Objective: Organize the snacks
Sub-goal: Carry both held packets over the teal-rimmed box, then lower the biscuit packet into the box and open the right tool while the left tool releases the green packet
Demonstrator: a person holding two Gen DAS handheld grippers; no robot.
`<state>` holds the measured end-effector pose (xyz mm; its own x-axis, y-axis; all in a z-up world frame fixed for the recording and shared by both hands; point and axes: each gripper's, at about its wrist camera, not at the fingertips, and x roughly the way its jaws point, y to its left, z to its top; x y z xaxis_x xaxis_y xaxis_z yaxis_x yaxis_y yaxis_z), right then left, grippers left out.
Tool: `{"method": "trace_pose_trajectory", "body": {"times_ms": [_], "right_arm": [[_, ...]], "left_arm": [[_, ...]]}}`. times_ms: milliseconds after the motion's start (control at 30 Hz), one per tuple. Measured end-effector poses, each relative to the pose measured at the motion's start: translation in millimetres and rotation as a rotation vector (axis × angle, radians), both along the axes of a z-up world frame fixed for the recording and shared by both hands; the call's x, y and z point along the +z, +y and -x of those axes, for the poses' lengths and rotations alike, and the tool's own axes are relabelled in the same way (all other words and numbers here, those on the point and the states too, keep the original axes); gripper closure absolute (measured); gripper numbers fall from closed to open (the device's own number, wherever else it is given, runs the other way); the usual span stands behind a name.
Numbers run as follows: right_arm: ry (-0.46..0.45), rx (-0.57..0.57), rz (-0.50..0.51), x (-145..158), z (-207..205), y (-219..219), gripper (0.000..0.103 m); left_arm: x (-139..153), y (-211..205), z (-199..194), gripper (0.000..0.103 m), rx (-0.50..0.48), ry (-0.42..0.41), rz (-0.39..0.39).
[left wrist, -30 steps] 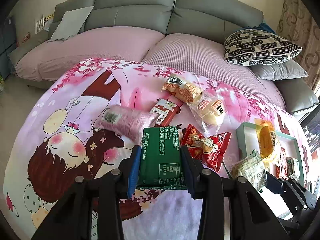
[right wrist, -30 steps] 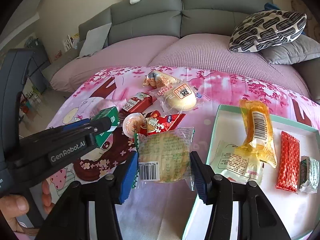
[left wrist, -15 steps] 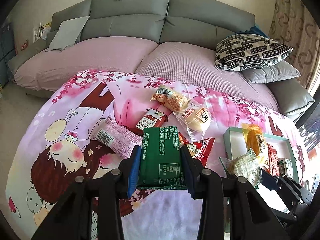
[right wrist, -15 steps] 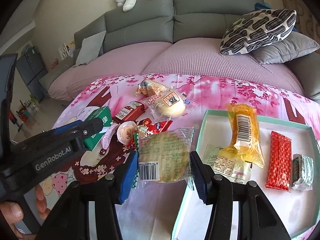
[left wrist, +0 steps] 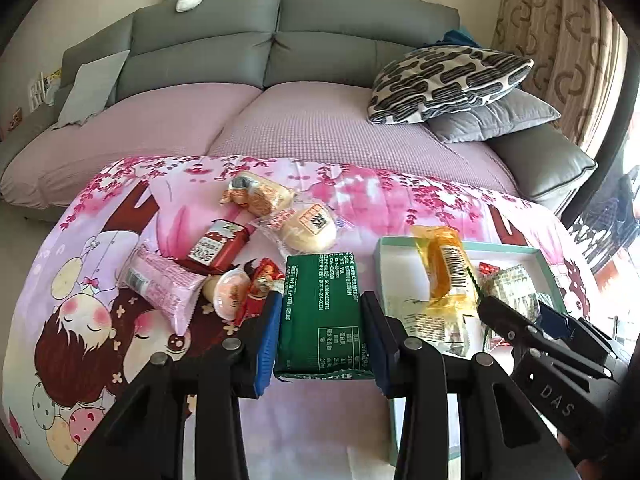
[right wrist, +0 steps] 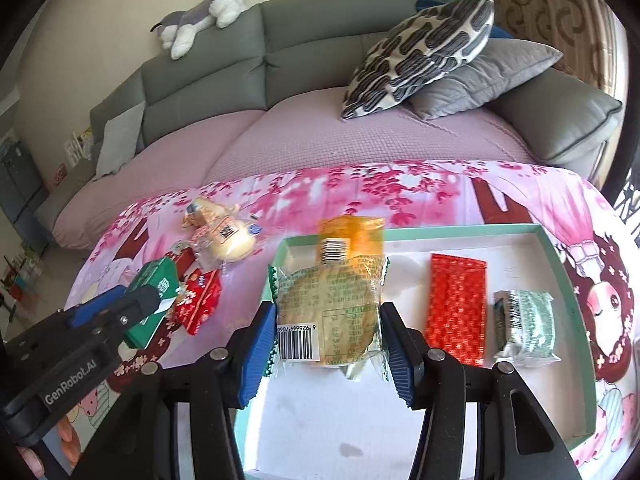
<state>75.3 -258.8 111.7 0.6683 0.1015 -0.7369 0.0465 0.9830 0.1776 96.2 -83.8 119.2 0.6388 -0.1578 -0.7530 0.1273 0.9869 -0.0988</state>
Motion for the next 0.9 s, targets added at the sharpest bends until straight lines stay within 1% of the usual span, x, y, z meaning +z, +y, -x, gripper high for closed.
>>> {"method": "trace_pose_trajectory", "body": {"times_ms": [233,467,700,900], "right_arm": [[-0.026,-0.155,0.0,10,14,-58,0.048],[-0.043,-0.243,0.008,19,30,-97,0.048],[-0.023,-0.253,-0.01,21,36,-106,0.048],[0.02,-0.234,-0.025,12,36,-99,0.048]], "left_arm": [[1,-41,8,0.062,-0.092,-0.001,-0.006],[-2,-78,17,0.062,-0.173,0.007,-0.011],[-5,-101,23,0.062,-0.216,0.018,-0.034],[-16,-108,19,0.062,-0.215,0.049,-0.056]]}}
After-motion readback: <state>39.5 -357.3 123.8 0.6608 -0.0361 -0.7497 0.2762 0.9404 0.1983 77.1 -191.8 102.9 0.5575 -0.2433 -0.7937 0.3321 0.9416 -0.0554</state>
